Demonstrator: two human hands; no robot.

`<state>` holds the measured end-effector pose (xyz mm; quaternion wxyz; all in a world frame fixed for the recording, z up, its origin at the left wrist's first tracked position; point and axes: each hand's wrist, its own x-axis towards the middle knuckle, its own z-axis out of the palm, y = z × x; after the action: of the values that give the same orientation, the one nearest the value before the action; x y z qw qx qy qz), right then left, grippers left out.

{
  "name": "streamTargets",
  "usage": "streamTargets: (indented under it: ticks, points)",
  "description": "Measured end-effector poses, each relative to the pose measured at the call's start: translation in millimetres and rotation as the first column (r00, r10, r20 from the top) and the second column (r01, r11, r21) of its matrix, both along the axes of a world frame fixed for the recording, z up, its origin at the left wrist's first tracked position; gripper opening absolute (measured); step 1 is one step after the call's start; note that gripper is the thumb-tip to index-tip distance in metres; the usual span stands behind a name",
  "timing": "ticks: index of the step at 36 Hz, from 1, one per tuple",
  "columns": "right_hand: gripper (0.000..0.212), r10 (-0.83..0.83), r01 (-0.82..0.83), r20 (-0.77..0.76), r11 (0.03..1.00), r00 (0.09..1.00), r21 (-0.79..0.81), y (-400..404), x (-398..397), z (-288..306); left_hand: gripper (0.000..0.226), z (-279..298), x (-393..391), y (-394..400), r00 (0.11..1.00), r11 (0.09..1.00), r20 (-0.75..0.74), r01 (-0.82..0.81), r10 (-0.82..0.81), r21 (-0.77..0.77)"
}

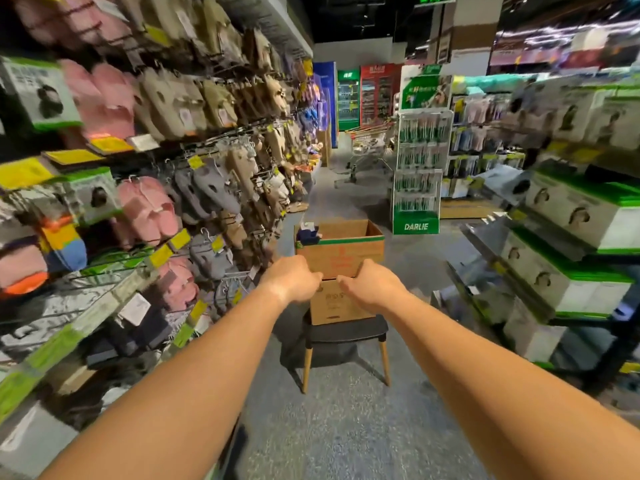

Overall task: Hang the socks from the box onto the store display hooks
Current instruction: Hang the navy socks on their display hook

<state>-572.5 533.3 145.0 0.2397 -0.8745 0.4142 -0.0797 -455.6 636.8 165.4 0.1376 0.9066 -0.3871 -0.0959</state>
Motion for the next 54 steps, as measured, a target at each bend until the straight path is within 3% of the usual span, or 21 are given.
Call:
streamTargets:
  ticks: [4, 10, 18, 30, 41, 45, 49, 54]
  points:
    - [0.058, 0.048, -0.048, -0.002, 0.999, 0.999, 0.023, -64, 55, -19, 0.038, -16, 48, -62, 0.999, 0.999, -0.031, -0.041, 0.042, 0.008]
    - [0.057, 0.096, -0.094, -0.056, 0.994, 0.994, 0.048, -152, 126, -31, 0.053, -33, 120, -143, 0.991, 0.995, -0.103, -0.081, 0.086, 0.050]
    - [0.061, 0.137, -0.127, -0.124, 0.988, 0.983, 0.086, -248, 236, -55, 0.042, -61, 232, -229, 0.981, 0.991, -0.143, -0.122, 0.128, 0.049]
    - [0.051, 0.063, -0.031, -0.154, 0.979, 0.986, 0.204, -348, 397, -110, 0.039, -103, 408, -339, 0.970, 0.994, -0.221, -0.092, 0.104, 0.066]
    - [0.050, 0.036, 0.018, -0.154, 0.941, 0.987, 0.338, -427, 499, -146, 0.037, -153, 511, -423, 0.943, 0.984, -0.285, -0.149, 0.172, 0.102]
    - [0.041, 0.071, 0.021, -0.190, 0.897, 0.979, 0.442, -460, 533, -169, 0.031, -173, 540, -454, 0.930, 0.976, -0.301, -0.184, 0.210, 0.115]
    - [0.032, -0.033, 0.129, -0.170, 0.794, 0.985, 0.594, -488, 558, -188, 0.025, -191, 563, -483, 0.921, 0.968, -0.304, -0.213, 0.245, 0.136]
    - [0.049, -0.142, 0.173, -0.107, 0.624, 0.984, 0.762, -505, 588, -219, 0.030, -215, 574, -501, 0.901, 0.954, -0.332, -0.223, 0.280, 0.202]
